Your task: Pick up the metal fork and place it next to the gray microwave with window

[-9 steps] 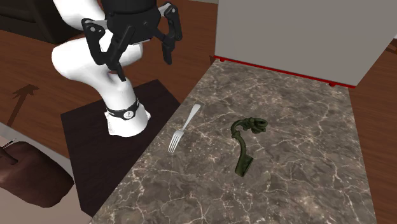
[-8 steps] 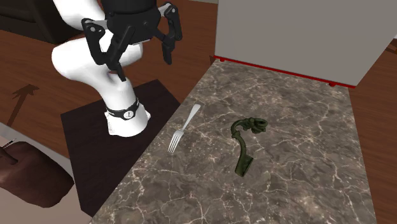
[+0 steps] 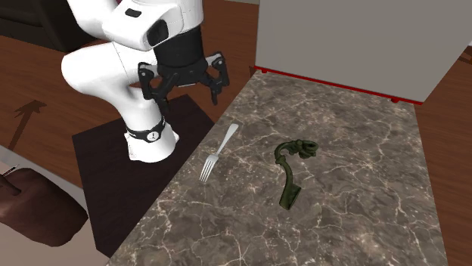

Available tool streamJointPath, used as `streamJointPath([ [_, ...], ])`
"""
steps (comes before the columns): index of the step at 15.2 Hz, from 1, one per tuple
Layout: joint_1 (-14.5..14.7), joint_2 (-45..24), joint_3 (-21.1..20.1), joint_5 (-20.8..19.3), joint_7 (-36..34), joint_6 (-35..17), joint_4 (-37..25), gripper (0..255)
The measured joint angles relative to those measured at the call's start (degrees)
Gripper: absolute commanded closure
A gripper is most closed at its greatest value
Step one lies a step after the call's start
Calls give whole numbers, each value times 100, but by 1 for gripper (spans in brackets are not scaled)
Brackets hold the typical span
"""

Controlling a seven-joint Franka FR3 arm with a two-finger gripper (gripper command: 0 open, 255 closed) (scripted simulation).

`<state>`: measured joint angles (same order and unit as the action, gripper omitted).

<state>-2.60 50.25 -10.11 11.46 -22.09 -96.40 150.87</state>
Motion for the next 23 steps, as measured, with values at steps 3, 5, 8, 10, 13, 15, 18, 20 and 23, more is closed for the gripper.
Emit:
streamJointPath([
  [3,-77,115,-396,454,-866,-433,534,0],
  [5,-92,232,-655,779,-1420,-723,927,0],
  [8,-77,125,-1150,1346,-2288,-1271,1320,0],
  [10,-80,-12,-1463,1714,-2851,-1620,1494,0],
  [13,-15,-337,-1886,2194,-3361,-2223,1729,0],
  [15,5,-497,-1998,2326,-3389,-2482,1824,0],
  [18,71,-720,-2154,2513,-3391,-2831,1947,0],
  [20,93,-804,-2204,2578,-3377,-2964,1995,0],
  [23,91,-854,-2224,2597,-3368,-3021,2001,0],
])
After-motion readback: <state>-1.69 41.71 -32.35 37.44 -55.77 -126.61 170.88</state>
